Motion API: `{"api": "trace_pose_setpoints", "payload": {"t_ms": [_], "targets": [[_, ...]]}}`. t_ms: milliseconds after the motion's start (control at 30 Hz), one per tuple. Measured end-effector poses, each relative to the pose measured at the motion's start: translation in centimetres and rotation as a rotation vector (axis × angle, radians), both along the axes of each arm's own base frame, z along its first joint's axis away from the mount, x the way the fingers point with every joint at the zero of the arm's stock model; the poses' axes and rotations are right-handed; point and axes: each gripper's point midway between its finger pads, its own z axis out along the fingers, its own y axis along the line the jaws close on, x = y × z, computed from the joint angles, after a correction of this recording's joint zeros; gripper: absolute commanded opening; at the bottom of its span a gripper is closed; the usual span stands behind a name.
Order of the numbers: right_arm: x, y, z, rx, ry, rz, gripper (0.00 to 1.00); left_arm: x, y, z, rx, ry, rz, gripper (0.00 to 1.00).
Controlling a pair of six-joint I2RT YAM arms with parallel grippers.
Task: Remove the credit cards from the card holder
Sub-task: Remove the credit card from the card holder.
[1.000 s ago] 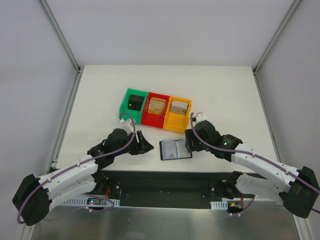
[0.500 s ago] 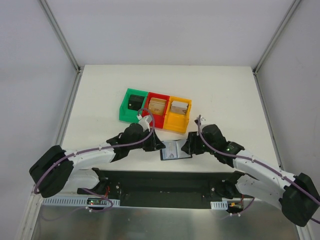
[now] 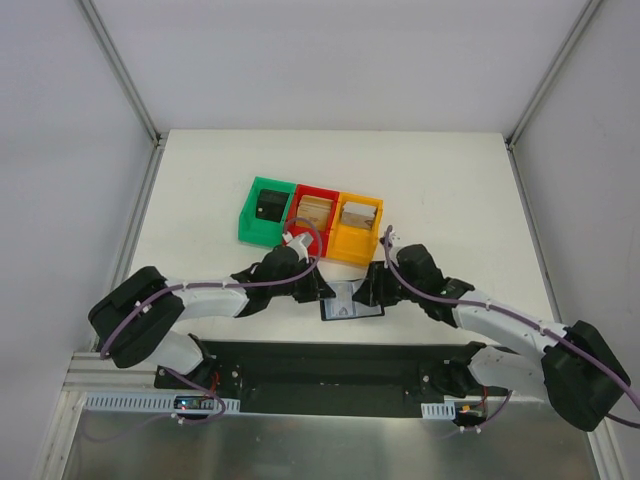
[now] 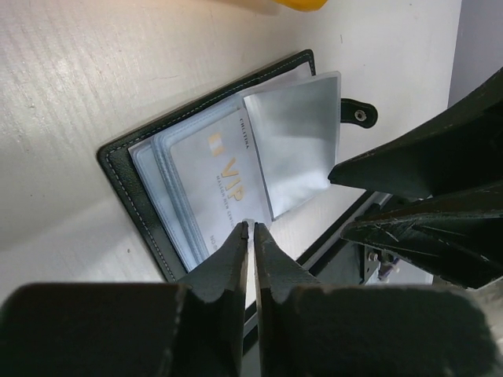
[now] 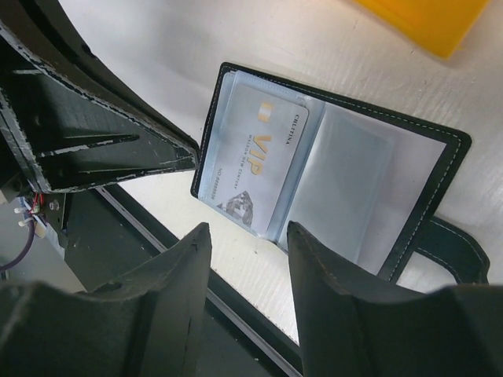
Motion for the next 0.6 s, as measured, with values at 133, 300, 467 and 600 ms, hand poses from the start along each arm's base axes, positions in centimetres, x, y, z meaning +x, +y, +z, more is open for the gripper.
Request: {"api": "trace_pose_setpoints", "payload": {"t_ms": [133, 300, 467, 600], "targets": [[0.2, 0.3, -0.6, 0.002, 0.02, 0.002, 0.47, 0.0, 0.1, -0.9, 0.019, 0.016, 0.005, 0.02], [0.6, 0.6, -1.2, 0.008, 0.041, -0.006, 0.46, 0.2, 0.4, -1.7, 0.041, 0.027, 0.027, 0.01], [1.0, 0.8, -1.6, 0.025, 0.054, -0.015, 0.45, -0.1, 0.8, -2.5, 0.062, 0.041, 0.042, 0.0], [1.1, 0.9, -2.3, 0.034, 0.075, -0.022, 0.45, -0.1, 0.9, -3.1, 0.076, 0.051, 0.046, 0.0]]}}
